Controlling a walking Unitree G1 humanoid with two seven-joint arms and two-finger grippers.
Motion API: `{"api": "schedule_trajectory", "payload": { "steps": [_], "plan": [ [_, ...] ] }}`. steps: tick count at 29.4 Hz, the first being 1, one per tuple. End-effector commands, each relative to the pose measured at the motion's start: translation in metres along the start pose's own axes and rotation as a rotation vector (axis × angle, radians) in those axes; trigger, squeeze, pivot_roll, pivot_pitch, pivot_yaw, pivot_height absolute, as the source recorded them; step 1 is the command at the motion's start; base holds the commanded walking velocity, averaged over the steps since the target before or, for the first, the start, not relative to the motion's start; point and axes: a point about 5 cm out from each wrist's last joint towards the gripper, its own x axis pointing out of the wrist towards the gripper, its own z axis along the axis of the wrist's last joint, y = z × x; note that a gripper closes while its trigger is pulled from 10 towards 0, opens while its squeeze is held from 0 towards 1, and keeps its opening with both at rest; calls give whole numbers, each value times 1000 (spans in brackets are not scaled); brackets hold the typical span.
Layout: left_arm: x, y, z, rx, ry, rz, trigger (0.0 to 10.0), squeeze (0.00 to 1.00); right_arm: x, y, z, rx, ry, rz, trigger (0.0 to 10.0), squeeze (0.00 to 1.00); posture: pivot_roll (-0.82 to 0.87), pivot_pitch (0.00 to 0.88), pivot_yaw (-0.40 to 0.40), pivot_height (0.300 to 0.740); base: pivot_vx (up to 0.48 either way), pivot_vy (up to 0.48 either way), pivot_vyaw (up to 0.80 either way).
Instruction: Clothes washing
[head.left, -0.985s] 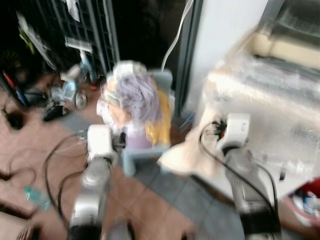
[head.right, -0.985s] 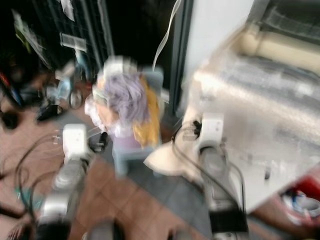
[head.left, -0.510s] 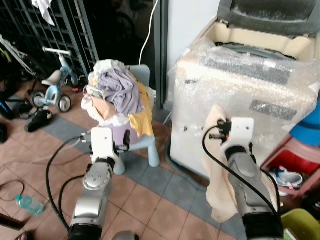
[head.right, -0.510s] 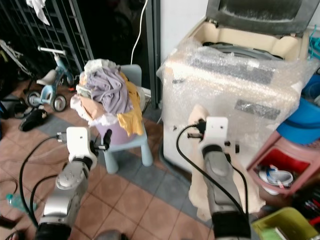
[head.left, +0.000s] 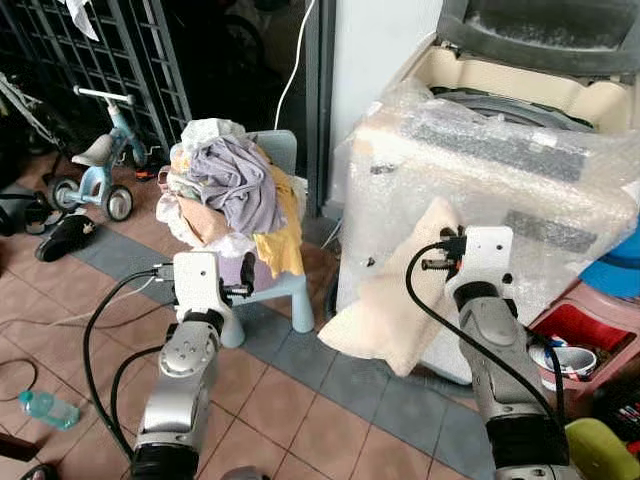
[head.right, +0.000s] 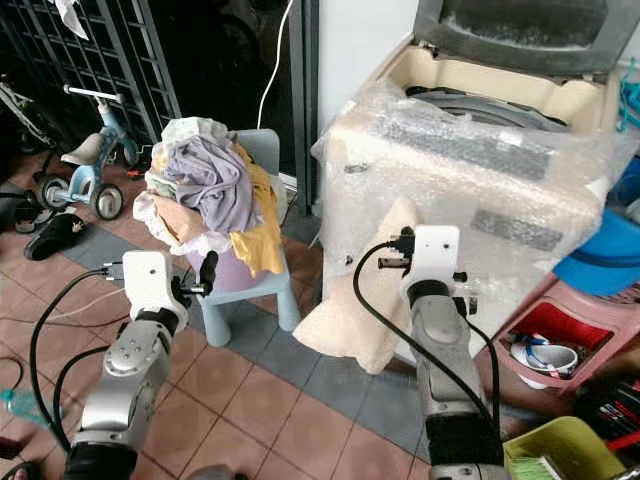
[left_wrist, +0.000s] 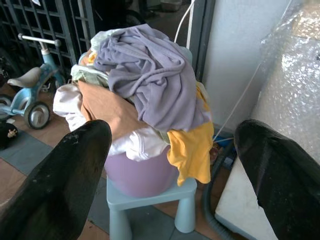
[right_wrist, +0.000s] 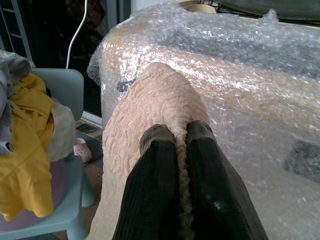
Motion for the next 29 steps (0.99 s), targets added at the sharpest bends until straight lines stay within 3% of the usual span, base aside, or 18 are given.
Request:
{"api": "schedule_trajectory", "payload": {
  "steps": [1, 5, 12, 14, 18, 23, 29],
  "plan": [
    [3, 1, 1, 0, -10, 2, 10000, 0, 4, -3, 6, -2, -25, -11, 10000, 0, -31, 0, -21, 740, 458, 0, 0],
    [7, 1, -2, 31, 14, 33, 10000, 0, 10, 2, 4, -17, -9, 2, 10000, 0, 0, 0, -52, 740, 102, 0, -347],
    [5, -1, -2, 77, 26, -25, 10000, 0, 12, 10, 3, -1, -4, -9, 10000, 0, 14, 0, -38, 740, 0, 0, -564],
    [2, 2, -6, 50, 37, -30, 10000, 0, 10, 13, -1, -2, 1, -9, 10000, 0, 15, 0, -27, 740, 0, 0, -800],
    [1, 2, -14, 87, 55, -56, 10000, 0, 5, 17, -8, 19, 7, -26, 10000, 0, -23, 0, 40, 740, 0, 0, -800],
    [4, 0, -15, 62, 65, -59, 10000, 0, -2, 11, -10, 20, -6, -58, 10000, 0, -64, 0, 76, 740, 0, 0, -114],
    [0, 0, -15, 28, 56, -63, 10000, 0, -9, -2, -18, 7, 21, -78, 10000, 0, -56, 0, 46, 740, 0, 0, 0]
  ]
}}
